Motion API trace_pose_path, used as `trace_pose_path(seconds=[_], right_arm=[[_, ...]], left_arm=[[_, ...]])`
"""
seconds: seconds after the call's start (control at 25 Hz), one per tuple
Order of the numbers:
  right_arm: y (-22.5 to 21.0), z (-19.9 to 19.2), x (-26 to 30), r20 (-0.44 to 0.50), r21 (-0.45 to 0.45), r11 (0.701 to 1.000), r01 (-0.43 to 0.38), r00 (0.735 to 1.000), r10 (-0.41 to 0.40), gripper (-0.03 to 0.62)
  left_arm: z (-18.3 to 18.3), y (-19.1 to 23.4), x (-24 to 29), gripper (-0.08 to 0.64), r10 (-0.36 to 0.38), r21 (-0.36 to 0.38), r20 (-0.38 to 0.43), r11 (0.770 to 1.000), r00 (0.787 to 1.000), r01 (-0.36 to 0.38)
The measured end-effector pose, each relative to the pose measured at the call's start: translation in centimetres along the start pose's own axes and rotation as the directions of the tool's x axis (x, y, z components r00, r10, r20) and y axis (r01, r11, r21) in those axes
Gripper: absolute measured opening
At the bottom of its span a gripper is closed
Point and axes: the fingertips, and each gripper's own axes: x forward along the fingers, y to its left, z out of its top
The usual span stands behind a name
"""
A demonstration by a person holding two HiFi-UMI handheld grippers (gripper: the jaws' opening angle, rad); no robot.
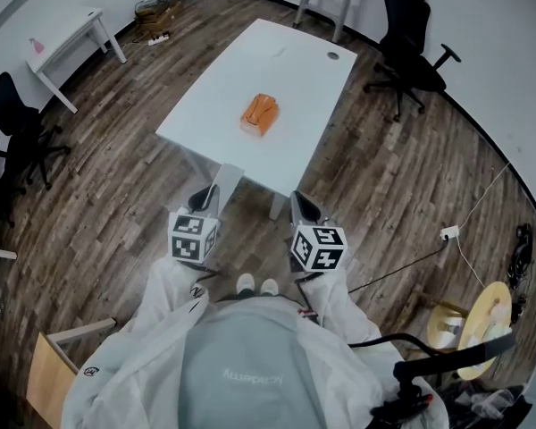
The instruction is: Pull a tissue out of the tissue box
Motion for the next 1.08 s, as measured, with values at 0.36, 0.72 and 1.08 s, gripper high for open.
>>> trace_pose_path(seconds=[0.36,0.72,1.08], right_arm=[[-0.3,0.4,-0.2,0.006,-0.007,1.0,-0.017,1.0,0.017,0.0],[-2.2,0.7,-0.8,0.01,0.0,1.0,0.009,1.0,-0.009,0.0],[-2.8,0.2,-0.1,-0.009,0.014,1.0,0.009,1.0,-0.009,0.0]], left_arm=[[0.7,-0.3,0.0,0.0,0.012,0.008,0.008,1.0,1.0,-0.012],[1.0,-1.4,1.3,0.0,-0.01,0.022,0.0,1.0,1.0,0.01],[1.4,-1.9,2.5,0.0,-0.034,0.035,-0.01,0.999,0.999,0.034]])
